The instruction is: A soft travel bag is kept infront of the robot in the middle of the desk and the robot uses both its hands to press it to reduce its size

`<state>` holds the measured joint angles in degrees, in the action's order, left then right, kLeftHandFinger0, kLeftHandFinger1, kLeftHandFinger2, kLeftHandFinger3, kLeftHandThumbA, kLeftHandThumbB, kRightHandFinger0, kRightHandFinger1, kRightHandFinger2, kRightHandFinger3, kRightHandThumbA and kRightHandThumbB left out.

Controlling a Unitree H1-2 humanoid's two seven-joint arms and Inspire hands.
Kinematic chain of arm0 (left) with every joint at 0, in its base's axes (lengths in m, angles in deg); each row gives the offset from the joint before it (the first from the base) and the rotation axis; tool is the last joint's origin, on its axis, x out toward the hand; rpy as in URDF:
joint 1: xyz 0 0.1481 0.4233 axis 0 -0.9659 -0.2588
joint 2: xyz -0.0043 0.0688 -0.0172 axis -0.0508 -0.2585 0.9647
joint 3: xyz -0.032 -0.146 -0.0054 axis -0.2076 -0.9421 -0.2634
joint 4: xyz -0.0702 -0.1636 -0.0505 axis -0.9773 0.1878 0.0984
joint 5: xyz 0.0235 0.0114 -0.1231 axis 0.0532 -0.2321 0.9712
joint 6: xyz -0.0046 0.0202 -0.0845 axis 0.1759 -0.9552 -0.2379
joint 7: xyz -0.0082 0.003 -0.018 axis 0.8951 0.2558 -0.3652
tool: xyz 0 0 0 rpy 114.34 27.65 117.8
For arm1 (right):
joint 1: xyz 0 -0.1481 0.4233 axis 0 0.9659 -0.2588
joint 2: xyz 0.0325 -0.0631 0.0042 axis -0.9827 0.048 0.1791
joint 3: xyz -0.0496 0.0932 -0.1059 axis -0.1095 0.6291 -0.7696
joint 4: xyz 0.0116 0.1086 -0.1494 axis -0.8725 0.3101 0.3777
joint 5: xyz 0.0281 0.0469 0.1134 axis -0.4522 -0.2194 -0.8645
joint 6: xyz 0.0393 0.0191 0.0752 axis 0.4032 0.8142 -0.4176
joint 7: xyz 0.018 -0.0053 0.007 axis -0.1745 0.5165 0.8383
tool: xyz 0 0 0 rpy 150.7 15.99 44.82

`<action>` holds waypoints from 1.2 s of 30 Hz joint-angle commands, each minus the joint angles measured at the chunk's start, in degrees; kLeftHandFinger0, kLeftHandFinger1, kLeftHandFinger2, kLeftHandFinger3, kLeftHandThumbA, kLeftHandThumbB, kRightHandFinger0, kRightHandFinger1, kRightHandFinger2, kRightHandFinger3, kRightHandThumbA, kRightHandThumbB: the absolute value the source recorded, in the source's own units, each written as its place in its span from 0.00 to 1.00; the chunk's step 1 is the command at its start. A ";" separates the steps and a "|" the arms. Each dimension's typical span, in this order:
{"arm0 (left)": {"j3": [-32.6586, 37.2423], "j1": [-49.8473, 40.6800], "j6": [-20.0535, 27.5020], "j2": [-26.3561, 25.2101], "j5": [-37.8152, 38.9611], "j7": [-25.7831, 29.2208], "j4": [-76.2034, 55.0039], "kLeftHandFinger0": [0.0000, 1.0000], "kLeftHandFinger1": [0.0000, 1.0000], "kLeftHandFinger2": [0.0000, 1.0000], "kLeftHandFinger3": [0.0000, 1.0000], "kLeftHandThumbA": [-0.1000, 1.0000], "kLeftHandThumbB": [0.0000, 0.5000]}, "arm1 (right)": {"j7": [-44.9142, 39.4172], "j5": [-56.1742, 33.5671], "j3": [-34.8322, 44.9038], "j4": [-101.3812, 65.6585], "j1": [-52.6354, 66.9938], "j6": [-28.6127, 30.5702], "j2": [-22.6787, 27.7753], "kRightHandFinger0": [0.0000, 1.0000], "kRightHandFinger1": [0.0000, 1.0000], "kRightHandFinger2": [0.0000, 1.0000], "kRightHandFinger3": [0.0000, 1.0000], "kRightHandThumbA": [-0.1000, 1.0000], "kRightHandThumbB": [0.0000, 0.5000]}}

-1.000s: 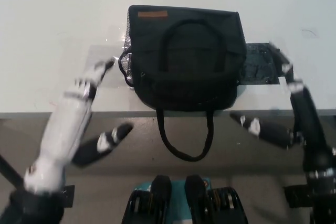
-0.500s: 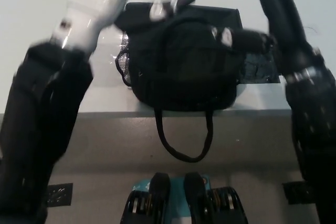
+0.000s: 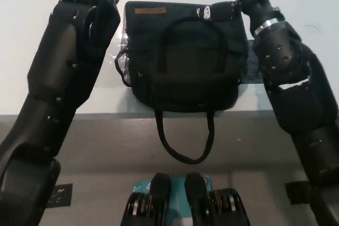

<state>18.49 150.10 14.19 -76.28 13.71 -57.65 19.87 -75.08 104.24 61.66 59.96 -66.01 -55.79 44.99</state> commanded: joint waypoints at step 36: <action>9.71 -4.21 -0.68 7.41 4.45 19.47 37.87 1.00 1.00 1.00 1.00 1.00 0.52 | 9.89 -10.24 4.58 21.21 6.41 7.81 -4.20 1.00 1.00 1.00 1.00 1.00 0.56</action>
<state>27.21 146.06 12.11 -69.87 16.37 -43.87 53.92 -68.20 96.29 65.54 77.94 -59.38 -51.98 41.20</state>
